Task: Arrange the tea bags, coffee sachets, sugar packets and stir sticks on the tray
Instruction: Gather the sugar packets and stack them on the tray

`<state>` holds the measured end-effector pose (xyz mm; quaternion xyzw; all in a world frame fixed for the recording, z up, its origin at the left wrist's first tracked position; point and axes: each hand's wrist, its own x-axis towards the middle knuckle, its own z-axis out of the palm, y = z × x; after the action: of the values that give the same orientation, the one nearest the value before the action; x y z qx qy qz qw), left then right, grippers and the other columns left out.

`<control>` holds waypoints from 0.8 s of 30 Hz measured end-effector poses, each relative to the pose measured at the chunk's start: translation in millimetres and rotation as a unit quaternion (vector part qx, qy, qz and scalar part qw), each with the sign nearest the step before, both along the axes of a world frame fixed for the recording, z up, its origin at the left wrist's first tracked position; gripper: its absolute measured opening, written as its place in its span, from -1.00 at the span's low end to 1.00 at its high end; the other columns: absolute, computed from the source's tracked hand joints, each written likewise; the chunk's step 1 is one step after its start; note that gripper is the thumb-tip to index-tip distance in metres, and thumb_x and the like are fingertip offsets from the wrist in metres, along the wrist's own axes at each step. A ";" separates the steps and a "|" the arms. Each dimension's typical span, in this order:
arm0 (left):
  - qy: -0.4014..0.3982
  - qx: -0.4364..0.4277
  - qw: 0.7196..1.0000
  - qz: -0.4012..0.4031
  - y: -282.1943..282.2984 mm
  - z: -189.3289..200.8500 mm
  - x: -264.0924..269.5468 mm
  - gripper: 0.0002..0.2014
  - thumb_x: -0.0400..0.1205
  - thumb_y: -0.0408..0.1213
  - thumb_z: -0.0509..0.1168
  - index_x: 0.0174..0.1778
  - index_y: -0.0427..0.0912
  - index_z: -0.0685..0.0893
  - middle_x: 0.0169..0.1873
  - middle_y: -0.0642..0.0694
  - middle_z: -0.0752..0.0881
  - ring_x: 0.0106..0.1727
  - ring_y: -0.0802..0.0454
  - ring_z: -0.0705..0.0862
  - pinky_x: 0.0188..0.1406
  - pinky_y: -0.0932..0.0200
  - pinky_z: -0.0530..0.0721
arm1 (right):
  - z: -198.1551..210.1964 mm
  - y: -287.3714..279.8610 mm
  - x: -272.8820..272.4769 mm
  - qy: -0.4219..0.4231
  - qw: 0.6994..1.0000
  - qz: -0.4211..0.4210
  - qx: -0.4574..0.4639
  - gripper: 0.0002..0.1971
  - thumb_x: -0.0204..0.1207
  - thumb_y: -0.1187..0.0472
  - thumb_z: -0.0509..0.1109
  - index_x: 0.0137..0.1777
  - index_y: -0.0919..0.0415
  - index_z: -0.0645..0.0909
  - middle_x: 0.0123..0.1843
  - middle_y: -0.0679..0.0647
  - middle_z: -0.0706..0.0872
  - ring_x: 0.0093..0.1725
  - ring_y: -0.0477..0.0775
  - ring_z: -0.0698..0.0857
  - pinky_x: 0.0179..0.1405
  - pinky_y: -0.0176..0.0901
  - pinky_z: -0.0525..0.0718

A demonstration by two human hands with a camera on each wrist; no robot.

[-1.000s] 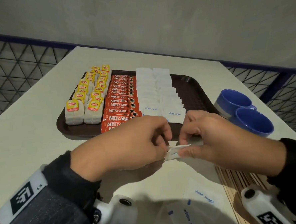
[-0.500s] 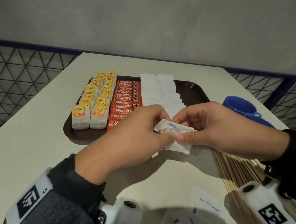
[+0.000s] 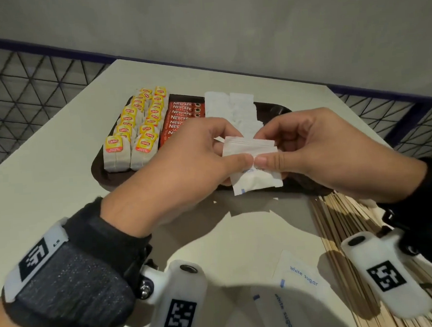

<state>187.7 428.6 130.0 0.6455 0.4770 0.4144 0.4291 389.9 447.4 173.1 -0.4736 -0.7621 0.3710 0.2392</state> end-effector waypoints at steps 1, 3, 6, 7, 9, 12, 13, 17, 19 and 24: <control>-0.002 -0.002 1.000 0.005 0.1 -0.3 -0.1 -0.91 0.59 -0.30 0.54 -0.07 -0.11 0.75 -0.37 -0.02 0.85 -0.38 0.11 0.80 -0.30 0.07 0.79 | 0.7 -0.3 -1.4 0.001 1.000 0.004 0.004 -0.81 0.45 0.22 0.61 0.06 0.14 0.80 -0.11 0.15 0.87 -0.16 0.22 0.83 -0.21 -0.14 0.84; 0.003 -0.007 1.000 0.010 -0.6 0.6 1.1 -0.95 0.65 -0.30 0.47 -0.08 -0.09 0.74 -0.45 0.01 0.80 -0.46 0.20 0.73 -0.43 0.30 0.65 | 2.2 0.9 -2.9 -0.020 1.000 0.015 0.015 -0.85 0.49 0.21 0.60 0.03 0.18 0.80 -0.16 0.18 0.86 -0.27 0.15 0.79 -0.22 -0.08 0.81; 0.025 -0.010 0.999 0.020 -1.1 -2.0 6.3 -0.94 0.70 -0.22 0.41 -0.09 0.00 0.74 -0.40 -0.09 0.76 -0.40 0.10 0.71 -0.39 0.17 0.63 | 1.5 7.6 -2.0 -0.117 0.992 0.028 0.029 -0.92 0.52 0.12 0.60 -0.07 0.10 0.81 -0.27 0.02 0.84 -0.39 -0.10 0.70 -0.40 -0.30 0.69; 0.030 -0.006 0.999 0.032 -0.8 -2.8 7.0 -0.93 0.70 -0.20 0.39 -0.09 0.02 0.74 -0.35 -0.17 0.77 -0.39 0.01 0.70 -0.38 0.09 0.65 | 0.3 11.5 -2.4 -0.144 0.988 0.029 0.035 -0.91 0.52 0.09 0.60 -0.10 0.09 0.81 -0.30 -0.03 0.83 -0.43 -0.16 0.67 -0.44 -0.37 0.62; 0.029 0.008 0.997 0.064 2.3 -2.8 6.0 -0.96 0.68 -0.17 0.39 -0.07 0.03 0.73 -0.18 -0.23 0.82 -0.23 -0.26 0.76 -0.20 -0.20 0.80 | -4.8 22.4 -3.4 -0.170 0.984 0.015 0.049 -0.89 0.54 0.07 0.59 -0.11 0.10 0.82 -0.33 -0.06 0.82 -0.47 -0.23 0.61 -0.49 -0.43 0.54; 0.013 0.022 0.993 0.115 5.4 1.2 -0.5 -0.96 0.64 -0.15 0.45 -0.04 0.04 0.71 -0.06 -0.11 0.85 0.02 -0.18 0.82 0.09 -0.30 0.78 | -20.2 41.7 -5.1 -0.154 0.987 -0.024 0.042 -0.87 0.52 0.08 0.61 -0.11 0.13 0.82 -0.24 0.01 0.85 -0.39 -0.15 0.64 -0.35 -0.24 0.61; 0.000 0.023 0.991 0.131 7.1 2.4 -3.7 -0.94 0.64 -0.15 0.45 -0.02 0.03 0.72 -0.03 -0.09 0.85 0.04 -0.12 0.82 0.13 -0.24 0.78 | -24.8 46.8 -6.2 -0.146 0.988 -0.032 0.031 -0.87 0.51 0.09 0.62 -0.13 0.15 0.82 -0.26 0.02 0.84 -0.39 -0.10 0.64 -0.34 -0.16 0.62; -0.044 0.036 0.984 0.171 9.9 7.6 -12.4 -0.93 0.62 -0.16 0.45 -0.02 0.00 0.76 -0.01 -0.04 0.85 0.05 -0.02 0.82 0.08 -0.03 0.77 | -36.9 58.9 -13.5 -0.181 0.983 -0.014 0.000 -0.87 0.56 0.09 0.59 -0.15 0.13 0.80 -0.33 0.00 0.80 -0.47 -0.07 0.61 -0.41 -0.19 0.64; -0.059 0.037 0.980 0.186 10.2 10.5 -14.0 -0.98 0.60 -0.18 0.47 -0.13 0.03 0.76 -0.05 -0.06 0.85 0.05 -0.05 0.82 0.00 0.03 0.74 | -39.3 61.6 -18.4 -0.213 0.977 -0.006 -0.005 -0.88 0.60 0.08 0.55 -0.12 0.10 0.79 -0.29 0.02 0.82 -0.49 -0.13 0.64 -0.43 -0.30 0.64; -0.073 0.039 0.978 0.190 10.1 13.1 -15.5 -0.93 0.60 -0.19 0.48 -0.19 0.05 0.76 -0.11 0.00 0.85 0.00 0.04 0.82 -0.08 0.14 0.69 | -41.6 68.0 -29.2 -0.235 0.972 -0.022 -0.009 -0.91 0.62 0.12 0.51 -0.08 0.09 0.76 -0.27 0.03 0.85 -0.46 -0.14 0.76 -0.39 -0.34 0.66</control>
<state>172.2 438.7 143.1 0.5272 0.5419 0.5528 0.3505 360.7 515.4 131.5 -0.5664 -0.7830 0.2507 0.0570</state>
